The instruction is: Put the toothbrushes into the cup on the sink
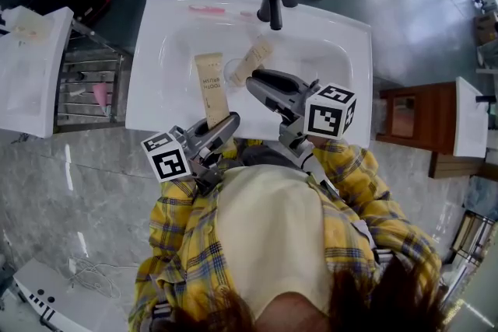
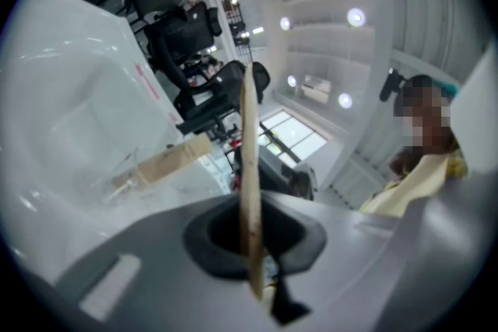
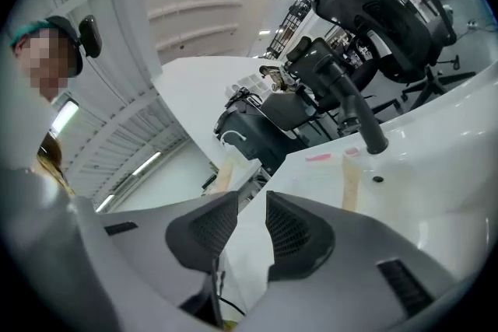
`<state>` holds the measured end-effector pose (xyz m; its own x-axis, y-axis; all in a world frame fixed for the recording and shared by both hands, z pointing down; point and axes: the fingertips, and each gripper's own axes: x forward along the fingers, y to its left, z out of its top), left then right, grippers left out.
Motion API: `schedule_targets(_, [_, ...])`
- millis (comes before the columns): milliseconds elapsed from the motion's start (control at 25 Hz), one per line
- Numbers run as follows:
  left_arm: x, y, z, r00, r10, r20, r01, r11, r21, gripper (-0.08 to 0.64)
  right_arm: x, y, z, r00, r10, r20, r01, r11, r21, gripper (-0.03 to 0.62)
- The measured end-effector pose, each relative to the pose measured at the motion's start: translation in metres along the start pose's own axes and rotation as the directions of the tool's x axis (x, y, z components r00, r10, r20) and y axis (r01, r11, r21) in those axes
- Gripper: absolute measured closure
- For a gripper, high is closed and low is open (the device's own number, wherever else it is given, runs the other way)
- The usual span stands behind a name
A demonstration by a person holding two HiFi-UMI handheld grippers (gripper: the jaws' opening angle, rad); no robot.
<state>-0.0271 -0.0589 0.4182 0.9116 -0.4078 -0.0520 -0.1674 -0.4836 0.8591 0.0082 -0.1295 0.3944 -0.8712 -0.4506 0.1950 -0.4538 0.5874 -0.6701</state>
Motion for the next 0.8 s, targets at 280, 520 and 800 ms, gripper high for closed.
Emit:
schedule_targets(280, [0.004,-0.005,-0.009,0.999,-0.035,-0.041,0.035,0.999,-0.007,0.551,0.009,0.028,-0.001,0.992,0.122,-0.029,-0.121,0.992,0.041,0.499])
schedule_targets(520, [0.005,-0.012,-0.014,0.995,-0.071,-0.066,0.071,0.997,-0.010,0.551,0.013,0.040,-0.003,0.981,0.189,-0.048,-0.183,0.977,0.107,0.474])
schedule_targets(800, [0.011,-0.021,-0.032,0.981,-0.115,-0.156,0.116,0.993,0.000,0.551,0.016,0.050,-0.006,0.968,0.241,-0.076,-0.230,0.965,0.129,0.466])
